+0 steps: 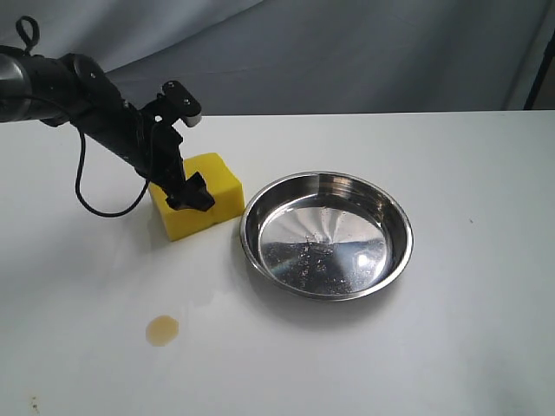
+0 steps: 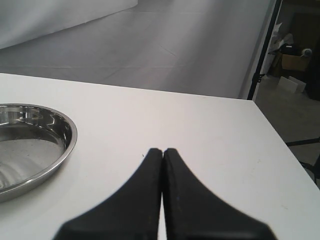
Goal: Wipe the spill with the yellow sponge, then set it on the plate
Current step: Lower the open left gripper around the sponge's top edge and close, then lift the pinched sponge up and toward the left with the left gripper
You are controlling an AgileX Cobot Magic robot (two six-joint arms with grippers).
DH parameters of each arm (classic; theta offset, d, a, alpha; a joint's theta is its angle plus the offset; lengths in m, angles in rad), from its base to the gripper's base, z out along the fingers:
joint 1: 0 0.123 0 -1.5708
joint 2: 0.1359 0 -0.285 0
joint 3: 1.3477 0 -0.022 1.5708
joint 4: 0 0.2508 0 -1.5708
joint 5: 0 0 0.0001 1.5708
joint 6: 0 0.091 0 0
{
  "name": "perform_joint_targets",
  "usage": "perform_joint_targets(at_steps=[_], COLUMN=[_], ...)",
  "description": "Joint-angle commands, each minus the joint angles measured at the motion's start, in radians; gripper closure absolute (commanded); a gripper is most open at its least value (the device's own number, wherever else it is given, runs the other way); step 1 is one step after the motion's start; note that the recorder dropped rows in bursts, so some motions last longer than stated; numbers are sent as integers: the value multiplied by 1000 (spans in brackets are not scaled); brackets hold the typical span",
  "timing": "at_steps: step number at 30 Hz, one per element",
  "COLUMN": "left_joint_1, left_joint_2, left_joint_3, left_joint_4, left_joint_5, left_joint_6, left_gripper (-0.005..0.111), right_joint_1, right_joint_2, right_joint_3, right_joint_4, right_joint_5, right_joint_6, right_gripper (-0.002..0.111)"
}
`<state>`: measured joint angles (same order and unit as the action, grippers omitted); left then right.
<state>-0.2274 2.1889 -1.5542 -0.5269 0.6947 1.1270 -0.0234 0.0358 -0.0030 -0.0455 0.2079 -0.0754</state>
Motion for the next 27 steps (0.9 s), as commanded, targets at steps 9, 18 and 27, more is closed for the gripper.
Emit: perform_joint_targets(at_steps=[9,18,27], left_joint_1=[-5,-5,-5], left_joint_2=[3,35,31], left_joint_3=[-6,-6,-8], left_joint_4=[-13,-15,-15], left_joint_5=[-58,-69,-61], left_joint_6=[10,8,0], left_gripper=[2,2,44], right_joint_1=[3,3,3], right_joint_2=[3,3,3], right_joint_3=[3,3,3], right_joint_4=[7,7,7], right_joint_5=[-8,-8,-8], right_joint_6=[1,1,1], right_gripper=[108,108,108])
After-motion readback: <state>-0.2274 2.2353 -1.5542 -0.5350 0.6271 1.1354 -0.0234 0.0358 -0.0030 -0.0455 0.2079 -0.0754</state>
